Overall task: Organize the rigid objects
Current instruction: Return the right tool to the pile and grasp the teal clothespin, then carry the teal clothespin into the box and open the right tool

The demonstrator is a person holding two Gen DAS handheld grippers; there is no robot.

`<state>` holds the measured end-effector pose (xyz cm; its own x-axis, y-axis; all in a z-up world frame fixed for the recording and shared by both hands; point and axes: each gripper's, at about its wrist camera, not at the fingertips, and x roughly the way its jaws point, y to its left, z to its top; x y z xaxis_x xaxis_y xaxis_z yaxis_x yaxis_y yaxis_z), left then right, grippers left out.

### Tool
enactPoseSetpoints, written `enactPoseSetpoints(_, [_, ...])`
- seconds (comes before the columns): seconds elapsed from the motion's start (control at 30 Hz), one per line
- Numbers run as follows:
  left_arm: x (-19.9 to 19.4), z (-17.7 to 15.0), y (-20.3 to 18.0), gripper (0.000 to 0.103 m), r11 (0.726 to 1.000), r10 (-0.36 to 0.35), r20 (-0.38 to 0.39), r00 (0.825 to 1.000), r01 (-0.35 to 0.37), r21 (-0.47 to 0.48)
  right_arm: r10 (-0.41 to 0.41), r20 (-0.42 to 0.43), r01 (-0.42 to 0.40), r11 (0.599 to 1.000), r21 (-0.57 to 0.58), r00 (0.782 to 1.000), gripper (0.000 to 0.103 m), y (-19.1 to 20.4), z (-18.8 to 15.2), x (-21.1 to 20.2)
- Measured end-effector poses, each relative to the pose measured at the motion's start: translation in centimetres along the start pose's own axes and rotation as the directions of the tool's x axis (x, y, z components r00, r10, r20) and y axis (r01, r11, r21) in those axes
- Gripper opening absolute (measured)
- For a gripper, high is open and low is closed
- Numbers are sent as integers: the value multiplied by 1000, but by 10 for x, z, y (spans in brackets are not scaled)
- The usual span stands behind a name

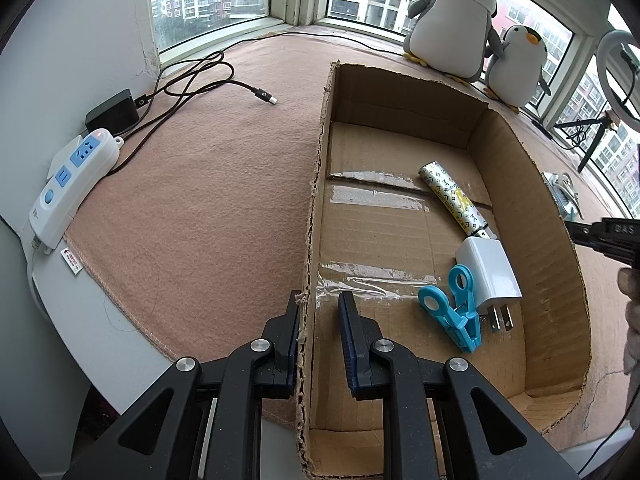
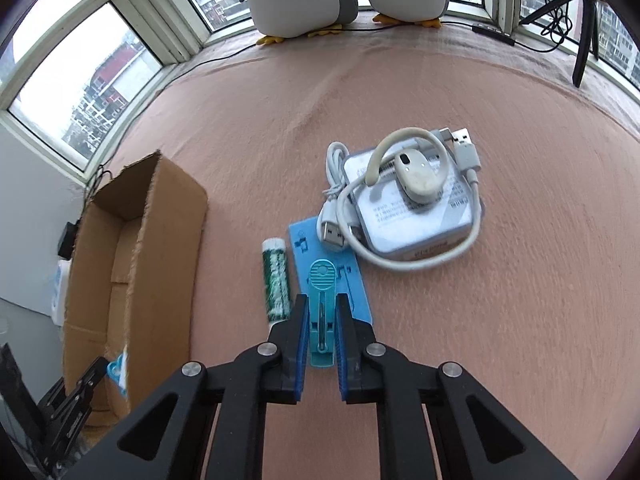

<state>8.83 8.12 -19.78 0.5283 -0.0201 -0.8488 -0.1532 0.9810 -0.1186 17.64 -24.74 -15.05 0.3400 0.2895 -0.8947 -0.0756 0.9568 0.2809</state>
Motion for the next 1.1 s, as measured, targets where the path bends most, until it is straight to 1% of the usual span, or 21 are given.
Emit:
enactPoseSetpoints(0.17, [0,0,1,19,1000,-1,0,1000,1,0,45,41,-43,998,-34,998,11,15,-11,-26])
enactPoseSetpoints(0.33, [0,0,1,19,1000,-1,0,1000,1,0,96,81,-86,988,-126,992,11,52,-24,-48])
enactPoseSetpoints(0.47, [0,0,1,19,1000,0,0,1000,0,1,138,91,-114,968,-225,986,11,87,-36,-59])
enactPoseSetpoints(0.6, [0,0,1,18,1000,-1,0,1000,1,0,167,66,-137,937,-322,984,11,121,-48,-59])
enactPoseSetpoints(0.73, [0,0,1,18,1000,-1,0,1000,1,0,168,43,-138,911,-389,985,11,144,-62,-54])
enactPoseSetpoints(0.87, [0,0,1,18,1000,-1,0,1000,1,0,162,14,-140,891,-432,987,11,157,-72,-47])
enactPoseSetpoints(1.1, [0,0,1,18,1000,-2,0,1000,2,-1,132,-19,-125,870,-477,991,11,168,-85,-35])
